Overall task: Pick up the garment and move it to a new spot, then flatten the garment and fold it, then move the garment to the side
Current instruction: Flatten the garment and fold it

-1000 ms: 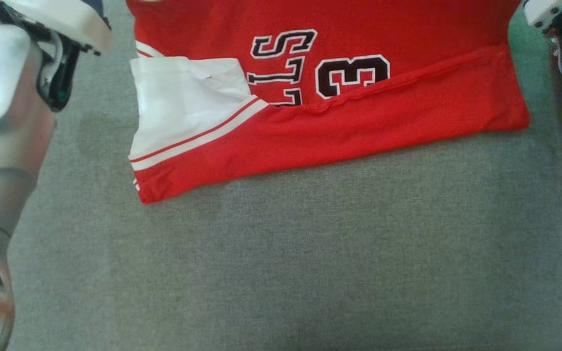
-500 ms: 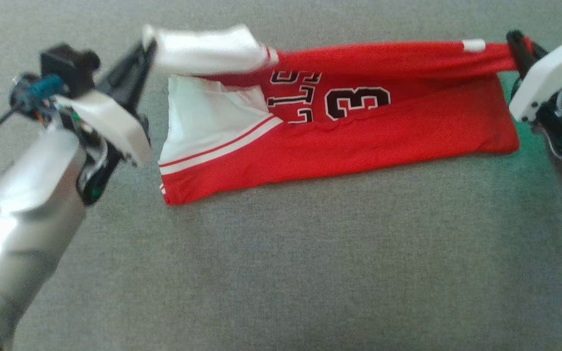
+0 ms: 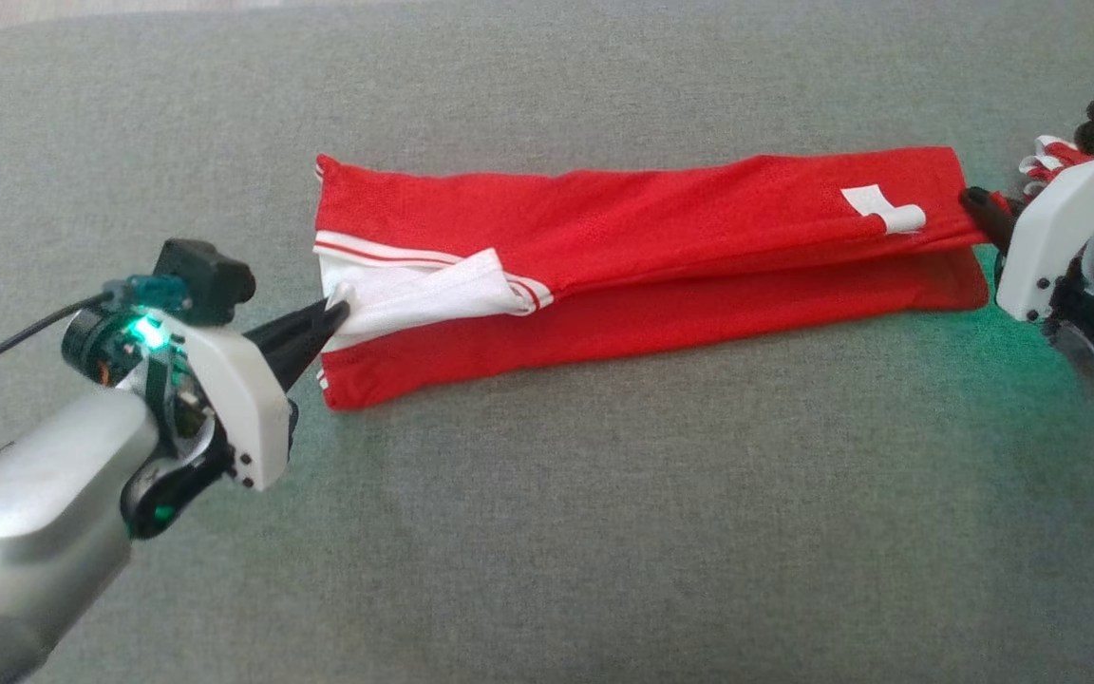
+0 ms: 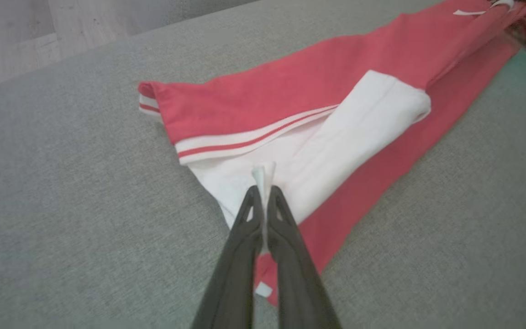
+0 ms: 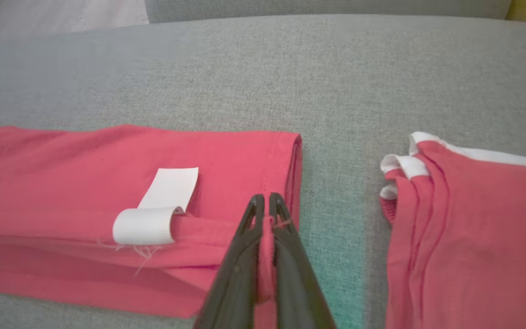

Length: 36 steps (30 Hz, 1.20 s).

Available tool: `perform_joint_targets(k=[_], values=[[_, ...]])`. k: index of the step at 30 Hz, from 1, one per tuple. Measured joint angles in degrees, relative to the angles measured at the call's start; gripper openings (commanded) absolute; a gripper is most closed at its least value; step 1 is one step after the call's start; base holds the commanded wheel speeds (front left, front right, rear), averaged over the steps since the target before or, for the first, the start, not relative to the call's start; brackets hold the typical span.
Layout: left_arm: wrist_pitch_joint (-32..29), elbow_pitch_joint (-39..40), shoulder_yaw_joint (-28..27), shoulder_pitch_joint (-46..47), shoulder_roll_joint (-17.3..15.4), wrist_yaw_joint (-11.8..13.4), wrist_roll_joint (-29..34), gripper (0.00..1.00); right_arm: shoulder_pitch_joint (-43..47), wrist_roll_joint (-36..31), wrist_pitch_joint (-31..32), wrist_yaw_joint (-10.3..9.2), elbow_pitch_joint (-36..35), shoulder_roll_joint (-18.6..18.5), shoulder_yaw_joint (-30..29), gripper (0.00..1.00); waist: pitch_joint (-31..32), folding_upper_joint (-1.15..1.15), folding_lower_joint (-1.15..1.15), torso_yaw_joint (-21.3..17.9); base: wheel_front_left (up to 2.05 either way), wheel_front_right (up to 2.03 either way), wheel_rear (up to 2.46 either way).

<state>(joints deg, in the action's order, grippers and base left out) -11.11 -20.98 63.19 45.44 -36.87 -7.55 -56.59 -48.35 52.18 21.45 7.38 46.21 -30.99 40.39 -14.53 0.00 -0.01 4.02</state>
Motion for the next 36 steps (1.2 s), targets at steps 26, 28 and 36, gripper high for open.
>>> perform_joint_targets(k=[26,28,36], values=[[25.48,-2.11,-16.1,-2.18,7.31,15.25,1.88,1.0,-3.02,1.02,-19.74,-0.01,-0.23,3.5,-5.46,1.0,3.48,0.0,0.01,-2.79,0.0,0.0,0.0],[25.57,0.69,-21.93,-4.42,9.04,16.45,4.44,1.0,-2.89,-0.09,-24.17,-0.01,-0.18,5.0,-6.42,1.0,4.19,0.0,0.0,-2.91,0.0,0.0,0.0],[25.83,7.45,-37.97,-21.12,17.15,15.21,18.35,1.0,0.91,-6.2,-35.52,-0.01,-0.18,12.39,-13.3,1.0,6.91,0.0,0.0,-3.47,0.0,0.0,0.0]])
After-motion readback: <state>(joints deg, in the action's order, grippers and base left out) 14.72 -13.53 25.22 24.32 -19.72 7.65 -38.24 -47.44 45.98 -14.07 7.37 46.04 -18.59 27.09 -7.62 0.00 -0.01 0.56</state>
